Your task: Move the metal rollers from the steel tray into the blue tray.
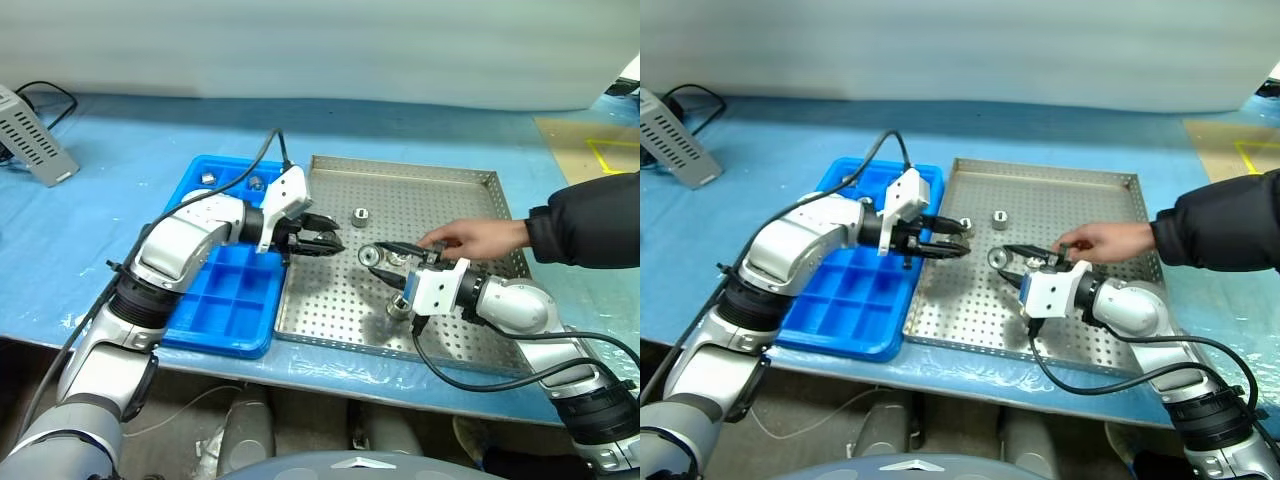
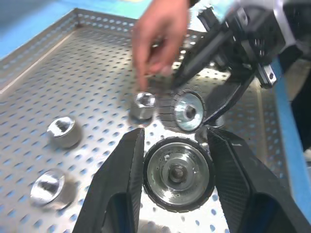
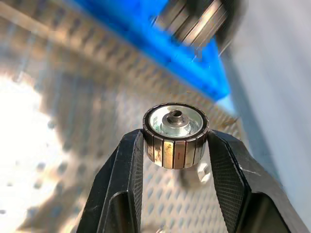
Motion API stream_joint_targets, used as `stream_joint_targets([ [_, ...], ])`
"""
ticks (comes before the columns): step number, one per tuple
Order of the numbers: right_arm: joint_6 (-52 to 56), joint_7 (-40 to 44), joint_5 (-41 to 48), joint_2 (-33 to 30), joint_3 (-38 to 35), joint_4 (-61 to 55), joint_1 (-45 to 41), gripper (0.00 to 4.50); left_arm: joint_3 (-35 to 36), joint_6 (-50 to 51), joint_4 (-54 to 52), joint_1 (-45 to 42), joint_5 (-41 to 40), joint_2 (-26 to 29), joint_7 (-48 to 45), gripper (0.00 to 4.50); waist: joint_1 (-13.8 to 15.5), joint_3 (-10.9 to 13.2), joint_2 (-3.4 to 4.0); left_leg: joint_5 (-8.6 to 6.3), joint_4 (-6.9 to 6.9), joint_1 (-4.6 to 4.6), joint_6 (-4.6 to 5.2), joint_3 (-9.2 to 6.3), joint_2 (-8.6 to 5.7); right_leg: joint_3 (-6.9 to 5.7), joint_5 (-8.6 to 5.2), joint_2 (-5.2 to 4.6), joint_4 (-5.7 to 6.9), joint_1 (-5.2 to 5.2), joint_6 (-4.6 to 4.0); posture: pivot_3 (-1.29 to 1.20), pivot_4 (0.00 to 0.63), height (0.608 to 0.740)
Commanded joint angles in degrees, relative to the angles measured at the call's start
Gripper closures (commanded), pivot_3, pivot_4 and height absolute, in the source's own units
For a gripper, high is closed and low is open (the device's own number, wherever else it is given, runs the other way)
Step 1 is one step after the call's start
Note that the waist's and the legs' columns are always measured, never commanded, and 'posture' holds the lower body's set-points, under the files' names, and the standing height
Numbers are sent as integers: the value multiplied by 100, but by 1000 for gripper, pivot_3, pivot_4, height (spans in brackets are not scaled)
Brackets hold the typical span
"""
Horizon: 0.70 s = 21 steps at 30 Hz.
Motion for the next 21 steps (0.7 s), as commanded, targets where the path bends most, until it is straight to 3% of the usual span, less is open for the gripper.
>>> stream_joint_targets([
  [1, -355, -201, -159, 45, 19, -90, 19, 2913, 120, 21, -183, -8, -66, -22, 27, 2700, 0, 0, 0, 0, 0, 0, 0, 0, 0, 0, 0, 0, 0, 0, 0, -56, 150, 740],
  [10, 715, 115, 1462, 314, -585, -64, -235, 2913, 140, 15, -183, 60, -50, -16, 93, 2700, -4, 0, 0, -4, 21, 0, 7, 0, 9, 3, 0, -2, 13, 3, 0, -63, 150, 740],
  [15, 2625, 535, 3374, 849, -787, 101, -64, 2913, 114, 33, -205, 94, -43, -35, 119, 2700, 0, -1, 1, -4, 24, 4, 8, -1, 12, 0, 0, 0, 17, 6, -1, -65, 150, 740],
  [21, 3917, 434, 4474, 1126, -1486, 608, -420, 2913, 84, 52, -232, 112, -41, -54, 137, 2700, 5, 1, 4, -10, 35, 0, 4, -1, 11, 1, 1, -8, 21, 6, -2, -69, 150, 740],
])
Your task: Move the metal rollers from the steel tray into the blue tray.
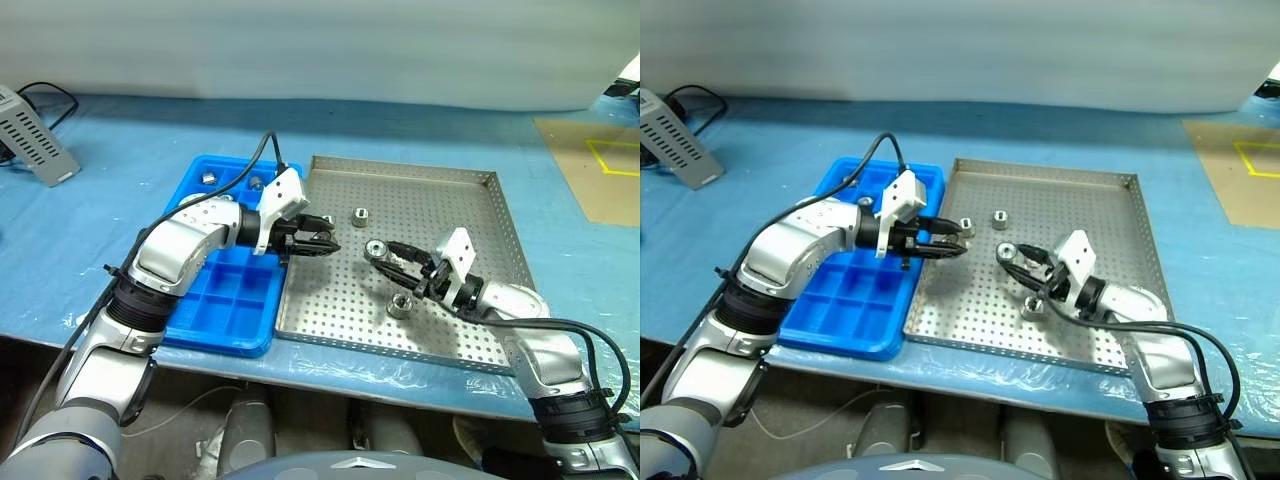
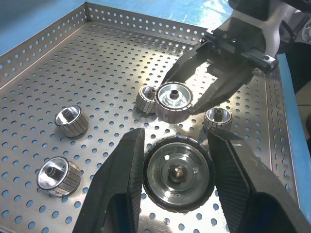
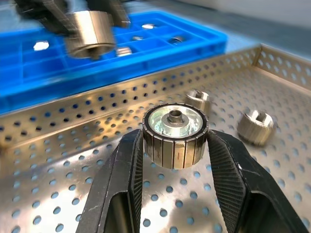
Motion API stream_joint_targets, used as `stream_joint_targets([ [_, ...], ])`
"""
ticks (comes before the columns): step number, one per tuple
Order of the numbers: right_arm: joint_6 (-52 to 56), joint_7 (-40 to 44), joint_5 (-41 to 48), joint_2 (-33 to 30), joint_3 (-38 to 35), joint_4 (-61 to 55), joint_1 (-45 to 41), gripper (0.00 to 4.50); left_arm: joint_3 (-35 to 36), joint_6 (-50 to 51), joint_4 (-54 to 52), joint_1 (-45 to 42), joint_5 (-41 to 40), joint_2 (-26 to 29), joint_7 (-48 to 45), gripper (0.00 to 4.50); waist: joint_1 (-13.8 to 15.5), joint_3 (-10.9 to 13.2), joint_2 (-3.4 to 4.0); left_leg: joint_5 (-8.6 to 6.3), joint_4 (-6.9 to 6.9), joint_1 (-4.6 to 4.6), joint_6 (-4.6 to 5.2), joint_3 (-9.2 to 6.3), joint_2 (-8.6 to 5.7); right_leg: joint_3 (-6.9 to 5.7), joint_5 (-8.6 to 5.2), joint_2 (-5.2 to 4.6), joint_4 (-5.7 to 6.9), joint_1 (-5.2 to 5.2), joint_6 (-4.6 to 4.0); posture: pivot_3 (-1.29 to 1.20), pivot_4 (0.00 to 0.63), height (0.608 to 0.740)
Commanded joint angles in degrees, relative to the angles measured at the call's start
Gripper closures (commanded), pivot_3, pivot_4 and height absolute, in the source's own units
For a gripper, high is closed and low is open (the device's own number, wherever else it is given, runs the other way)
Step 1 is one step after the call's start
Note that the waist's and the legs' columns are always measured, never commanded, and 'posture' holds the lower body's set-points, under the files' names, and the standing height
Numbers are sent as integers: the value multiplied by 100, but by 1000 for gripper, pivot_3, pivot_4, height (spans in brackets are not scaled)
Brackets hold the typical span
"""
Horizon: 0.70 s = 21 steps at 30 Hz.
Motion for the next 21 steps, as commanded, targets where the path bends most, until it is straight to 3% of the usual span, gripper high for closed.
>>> stream_joint_targets([
  [1, 522, 116, 781, 76, -486, 59, -282, 2913, 90, 5, -223, -22, -40, -9, 17, 2700, 2, 0, 0, -6, 1, 1, -9, 1, -4, 0, 0, -3, 4, -1, 0, -69, 150, 740],
  [6, 1049, -170, 1269, 152, -853, -277, -349, 2913, 70, -12, -184, 2, -33, -41, 9, 2700, 3, 0, 2, -3, -2, -1, -13, 1, 2, -1, 0, 6, 7, -7, -1, -91, 150, 740],
  [13, 999, -666, 1007, -13, -1416, 130, -404, 2913, -25, -138, 61, -108, 60, -228, -62, 2700, 8, 0, 2, -4, -2, -5, -14, 5, -4, 1, 0, -3, 7, -9, 0, -140, 150, 740],
  [21, 881, -690, 665, -306, -1682, 812, -278, 2913, -102, -262, 267, -215, 157, -371, -218, 2700, -30, 0, 3, -4, -7, -5, -14, 10, -13, 2, 0, 2, 1, -12, 0, -190, 150, 740],
])
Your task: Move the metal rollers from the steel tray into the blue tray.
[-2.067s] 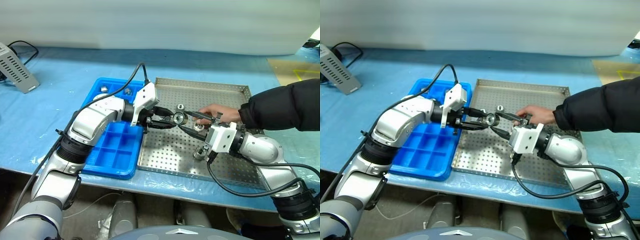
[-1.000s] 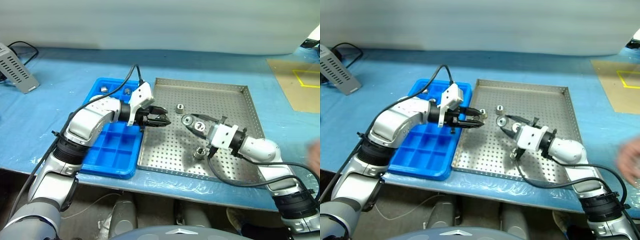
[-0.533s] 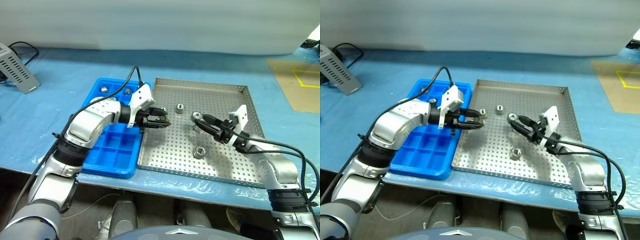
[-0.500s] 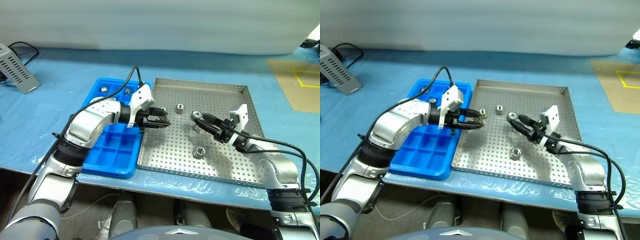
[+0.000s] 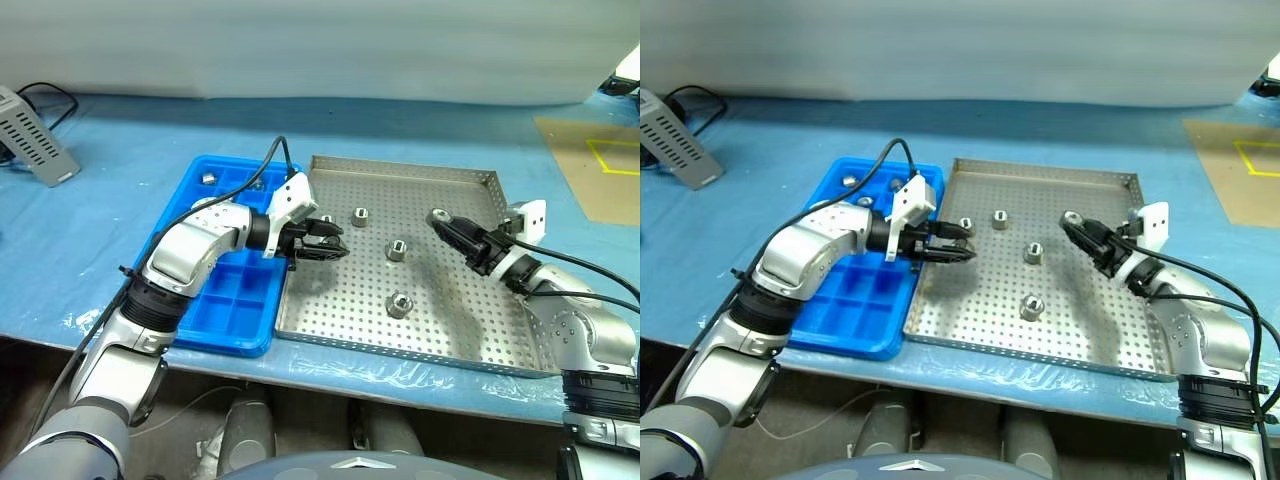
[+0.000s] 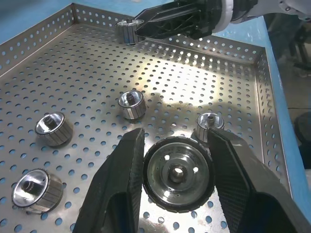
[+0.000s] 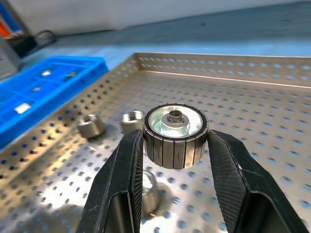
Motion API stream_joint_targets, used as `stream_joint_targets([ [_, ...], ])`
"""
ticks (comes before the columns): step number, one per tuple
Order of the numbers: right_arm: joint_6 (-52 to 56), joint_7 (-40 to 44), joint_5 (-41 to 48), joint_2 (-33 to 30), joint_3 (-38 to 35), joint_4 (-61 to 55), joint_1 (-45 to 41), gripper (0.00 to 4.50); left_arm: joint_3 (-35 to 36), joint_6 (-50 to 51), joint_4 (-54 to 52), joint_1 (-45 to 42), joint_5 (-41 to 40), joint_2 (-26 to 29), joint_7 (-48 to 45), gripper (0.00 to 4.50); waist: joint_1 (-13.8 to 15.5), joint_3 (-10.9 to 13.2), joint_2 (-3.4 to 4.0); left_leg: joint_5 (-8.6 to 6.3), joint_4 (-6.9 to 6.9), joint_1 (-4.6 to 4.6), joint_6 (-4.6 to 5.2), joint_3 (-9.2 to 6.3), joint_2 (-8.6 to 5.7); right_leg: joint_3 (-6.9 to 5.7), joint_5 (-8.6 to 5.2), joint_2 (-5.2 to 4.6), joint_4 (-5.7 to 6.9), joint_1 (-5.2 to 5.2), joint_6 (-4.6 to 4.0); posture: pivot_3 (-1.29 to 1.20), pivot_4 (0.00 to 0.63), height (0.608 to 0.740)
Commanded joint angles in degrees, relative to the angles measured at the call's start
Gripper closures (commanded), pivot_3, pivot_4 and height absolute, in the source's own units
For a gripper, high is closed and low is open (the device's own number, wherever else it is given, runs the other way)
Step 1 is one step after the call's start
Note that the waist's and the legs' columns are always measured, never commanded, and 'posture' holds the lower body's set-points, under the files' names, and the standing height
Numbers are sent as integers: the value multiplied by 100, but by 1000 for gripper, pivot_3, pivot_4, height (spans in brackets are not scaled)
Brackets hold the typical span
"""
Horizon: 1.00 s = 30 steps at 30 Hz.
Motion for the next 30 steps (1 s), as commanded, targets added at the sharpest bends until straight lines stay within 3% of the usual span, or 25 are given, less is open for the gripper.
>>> stream_joint_targets([
  [1, -207, -22, -157, -110, -207, 162, 80, 2913, -3, -153, -22, -169, 42, -19, -93, 2700, -6, 0, 0, 0, 0, 0, 0, 0, 0, 0, 0, 3, -2, 0, 0, -190, 150, 740],
  [23, -265, 307, -727, 52, 404, 1019, 594, 2913, 38, -148, 27, -139, 117, -39, -140, 2700, -14, 0, -1, -3, -1, 13, 4, 5, 11, 3, 0, 3, -12, 13, 0, -178, 150, 740],
  [30, 24, 553, -515, 231, 499, 1056, 701, 623, 51, -111, 1, -123, 103, -28, -121, 2700, -19, -6, -18, -4, 0, 27, 4, 5, 15, 2, 1, 3, -21, 31, -1, -175, 150, 740],
])
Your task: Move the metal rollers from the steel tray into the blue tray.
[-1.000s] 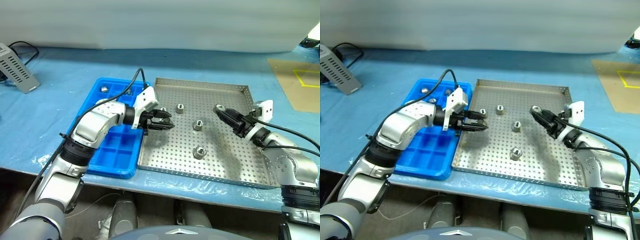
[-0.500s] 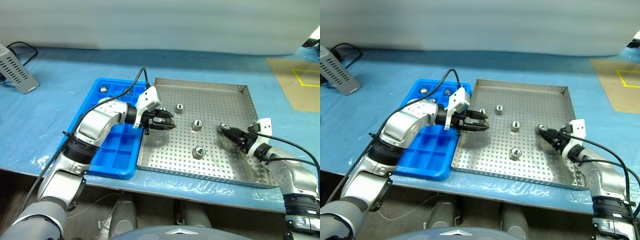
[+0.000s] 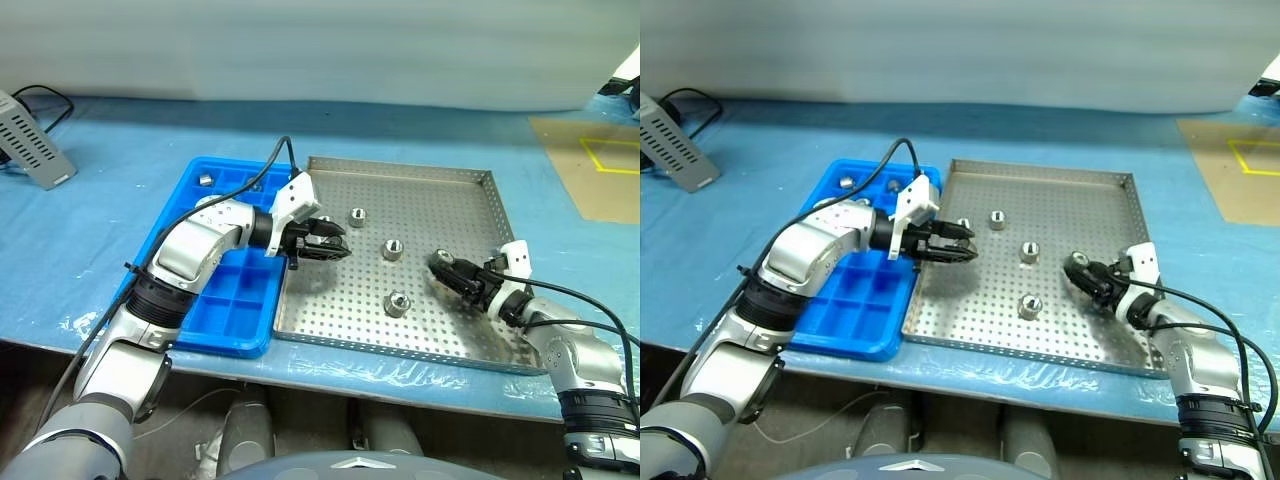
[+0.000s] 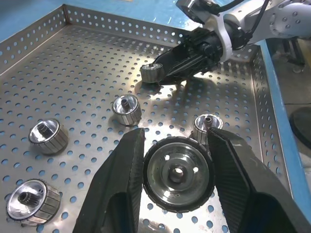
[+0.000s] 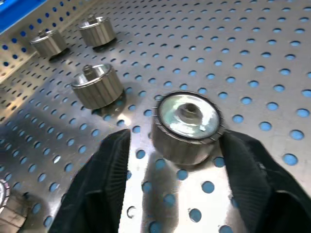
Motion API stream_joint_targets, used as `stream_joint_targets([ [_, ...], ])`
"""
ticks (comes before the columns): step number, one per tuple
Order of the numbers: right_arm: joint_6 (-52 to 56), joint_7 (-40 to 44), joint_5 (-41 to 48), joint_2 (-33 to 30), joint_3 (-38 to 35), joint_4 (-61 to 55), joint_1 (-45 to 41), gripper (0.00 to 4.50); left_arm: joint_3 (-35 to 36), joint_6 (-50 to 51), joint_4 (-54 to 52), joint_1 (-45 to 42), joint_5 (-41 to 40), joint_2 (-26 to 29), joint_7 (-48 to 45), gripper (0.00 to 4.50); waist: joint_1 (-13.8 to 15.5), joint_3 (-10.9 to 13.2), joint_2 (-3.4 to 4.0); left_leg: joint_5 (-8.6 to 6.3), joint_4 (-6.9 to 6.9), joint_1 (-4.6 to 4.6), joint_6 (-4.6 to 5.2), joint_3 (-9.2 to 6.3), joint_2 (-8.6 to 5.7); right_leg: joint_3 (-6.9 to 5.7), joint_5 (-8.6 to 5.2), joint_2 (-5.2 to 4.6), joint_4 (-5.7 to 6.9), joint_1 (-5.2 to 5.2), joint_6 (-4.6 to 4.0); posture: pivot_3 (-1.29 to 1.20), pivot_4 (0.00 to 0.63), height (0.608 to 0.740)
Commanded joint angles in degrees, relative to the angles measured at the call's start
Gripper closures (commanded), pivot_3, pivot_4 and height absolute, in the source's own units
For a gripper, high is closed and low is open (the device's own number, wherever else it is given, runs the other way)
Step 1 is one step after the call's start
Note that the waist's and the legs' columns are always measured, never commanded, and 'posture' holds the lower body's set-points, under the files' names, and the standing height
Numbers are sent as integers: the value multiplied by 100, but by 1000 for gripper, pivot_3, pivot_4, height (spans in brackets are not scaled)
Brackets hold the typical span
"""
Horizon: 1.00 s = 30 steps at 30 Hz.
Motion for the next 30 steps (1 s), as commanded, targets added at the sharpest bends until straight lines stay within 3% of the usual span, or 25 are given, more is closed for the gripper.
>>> stream_joint_targets([
  [1, 375, -56, 117, 243, 100, 4, 237, 623, 79, -35, -134, -47, -22, 21, 1, 2700, 0, -4, -9, 0, 0, 4, 0, 0, 6, 0, 1, 0, -2, 4, -1, -176, 150, 740],
  [12, 159, -36, -190, 156, 260, -415, 297, 623, 54, -109, 10, -91, 66, 38, -58, 2700, -6, -4, -8, 4, -38, 5, -7, 7, 17, -1, 1, 10, -24, -6, -3, -181, 150, 740],
  [24, -1071, 23, -842, 25, 324, -559, 208, 623, 58, -97, 55, -93, 69, -10, -36, 2700, -8, -3, -6, 4, -40, 3, -8, 15, 20, 1, 1, 11, -27, -12, -3, -184, 150, 740],
  [30, -1082, 60, -513, -37, 33, -1038, -104, 623, 70, -67, 14, -65, 55, -29, 2, 2700, -6, 3, 5, 4, -43, -23, -4, 23, 19, 6, 2, 11, -25, -39, -3, -181, 150, 740],
])
